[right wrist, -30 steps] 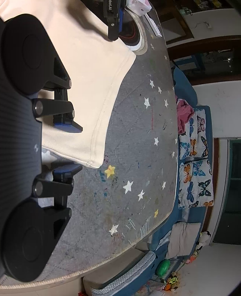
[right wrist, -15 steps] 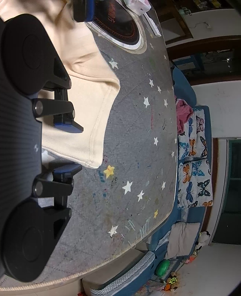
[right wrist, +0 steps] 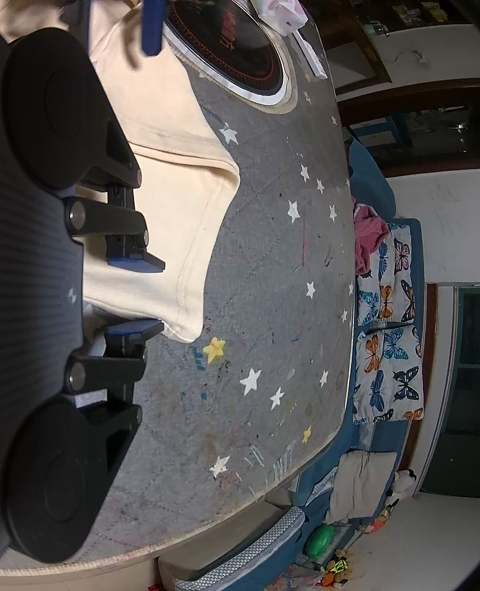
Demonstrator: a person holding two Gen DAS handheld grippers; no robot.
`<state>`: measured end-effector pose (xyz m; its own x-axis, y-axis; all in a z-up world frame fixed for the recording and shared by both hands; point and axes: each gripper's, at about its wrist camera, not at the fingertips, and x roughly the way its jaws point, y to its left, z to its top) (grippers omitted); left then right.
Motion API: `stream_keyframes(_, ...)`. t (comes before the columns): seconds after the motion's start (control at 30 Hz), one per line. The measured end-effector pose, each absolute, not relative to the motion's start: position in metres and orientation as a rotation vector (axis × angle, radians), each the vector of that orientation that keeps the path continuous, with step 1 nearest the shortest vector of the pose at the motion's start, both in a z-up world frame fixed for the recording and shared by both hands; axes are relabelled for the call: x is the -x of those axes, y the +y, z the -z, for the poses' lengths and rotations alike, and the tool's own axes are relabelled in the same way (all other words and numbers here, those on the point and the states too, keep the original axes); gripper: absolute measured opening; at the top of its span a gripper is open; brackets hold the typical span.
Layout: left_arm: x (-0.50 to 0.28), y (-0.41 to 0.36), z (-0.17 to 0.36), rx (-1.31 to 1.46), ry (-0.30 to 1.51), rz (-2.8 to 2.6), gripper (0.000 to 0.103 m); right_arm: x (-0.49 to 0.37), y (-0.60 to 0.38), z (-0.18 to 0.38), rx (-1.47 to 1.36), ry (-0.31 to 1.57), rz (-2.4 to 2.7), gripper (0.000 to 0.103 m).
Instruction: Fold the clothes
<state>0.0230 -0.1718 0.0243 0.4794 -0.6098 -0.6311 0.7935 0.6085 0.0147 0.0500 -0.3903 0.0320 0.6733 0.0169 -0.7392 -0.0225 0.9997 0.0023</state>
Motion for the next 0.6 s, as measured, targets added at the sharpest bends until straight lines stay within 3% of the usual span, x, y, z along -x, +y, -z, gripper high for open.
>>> stream_keyframes(0.13,-0.016,-0.18,-0.015,-0.382,0.631,0.883,0.037,-0.053,-0.389,-0.032,0.01,0.834,-0.019,0.025)
stream_keyframes(0.17,-0.015,-0.18,-0.014,-0.388,0.628,0.883,0.03,-0.053,-0.39,-0.032,0.007,0.833,-0.016,0.024)
stream_keyframes(0.2,-0.015,-0.18,-0.013,-0.393,0.625,0.881,0.015,-0.054,-0.39,-0.032,0.006,0.833,-0.014,0.022)
stream_keyframes(0.27,-0.016,-0.178,-0.013,-0.388,0.62,0.866,0.006,-0.055,-0.39,-0.032,0.009,0.834,-0.013,0.014)
stream_keyframes(0.37,-0.029,-0.167,-0.02,-0.319,0.619,0.796,0.006,-0.057,-0.389,-0.033,0.004,0.83,-0.011,0.007)
stream_keyframes(0.6,-0.084,-0.114,-0.048,-0.094,0.622,0.544,0.005,-0.071,-0.383,-0.04,-0.003,0.801,-0.008,0.004)
